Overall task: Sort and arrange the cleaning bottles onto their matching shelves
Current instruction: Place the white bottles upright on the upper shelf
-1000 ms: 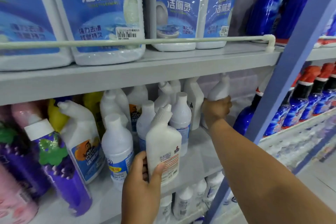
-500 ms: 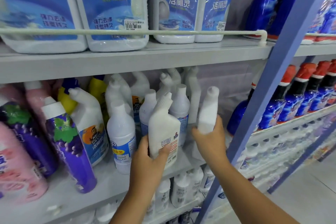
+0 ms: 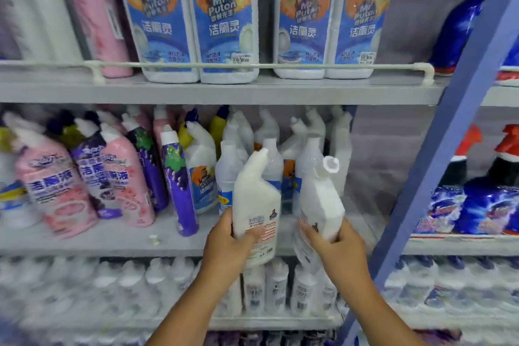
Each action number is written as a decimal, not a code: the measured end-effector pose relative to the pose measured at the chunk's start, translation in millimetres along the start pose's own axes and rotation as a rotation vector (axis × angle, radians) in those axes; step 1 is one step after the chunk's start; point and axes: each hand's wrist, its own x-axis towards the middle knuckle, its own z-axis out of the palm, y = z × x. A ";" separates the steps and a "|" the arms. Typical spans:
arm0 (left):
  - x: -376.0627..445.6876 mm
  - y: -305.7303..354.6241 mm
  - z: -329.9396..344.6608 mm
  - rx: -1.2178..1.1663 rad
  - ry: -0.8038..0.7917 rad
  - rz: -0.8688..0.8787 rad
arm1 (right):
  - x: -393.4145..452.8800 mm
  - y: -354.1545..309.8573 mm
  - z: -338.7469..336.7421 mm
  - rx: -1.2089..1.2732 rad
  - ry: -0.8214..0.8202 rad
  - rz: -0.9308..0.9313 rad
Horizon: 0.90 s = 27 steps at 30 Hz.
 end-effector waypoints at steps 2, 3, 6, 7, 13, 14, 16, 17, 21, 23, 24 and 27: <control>-20.0 5.8 -17.9 -0.019 0.079 -0.009 | -6.5 -7.6 4.1 0.032 -0.075 -0.007; -31.3 9.5 -27.7 -0.036 0.124 -0.010 | -10.0 -10.8 7.0 0.037 -0.109 -0.003; -69.5 22.4 -59.9 -0.078 0.240 -0.012 | -20.4 -22.3 19.6 0.055 -0.214 -0.012; -82.1 28.7 -72.1 -0.075 0.267 -0.013 | -24.3 -29.5 25.3 0.068 -0.251 -0.028; -137.0 88.9 -151.2 -0.062 0.463 0.090 | -61.0 -91.4 60.5 0.134 -0.478 -0.091; -142.7 100.9 -164.6 -0.053 0.487 0.123 | -66.4 -103.0 65.8 0.136 -0.510 -0.103; -147.7 124.9 -191.4 -0.063 0.525 0.197 | -74.9 -130.5 76.3 0.159 -0.559 -0.142; -147.5 135.8 -206.0 -0.068 0.543 0.234 | -77.4 -146.6 81.9 0.171 -0.575 -0.172; -126.6 172.6 -267.5 -0.060 0.595 0.369 | -78.9 -221.0 114.2 0.241 -0.573 -0.346; -106.6 184.9 -301.7 -0.062 0.608 0.444 | -77.5 -255.4 136.6 0.283 -0.525 -0.422; -95.0 189.3 -319.4 -0.062 0.606 0.485 | -77.1 -270.5 149.6 0.304 -0.501 -0.458; -55.9 203.1 -372.7 0.010 0.578 0.610 | -72.8 -313.8 191.2 0.348 -0.395 -0.563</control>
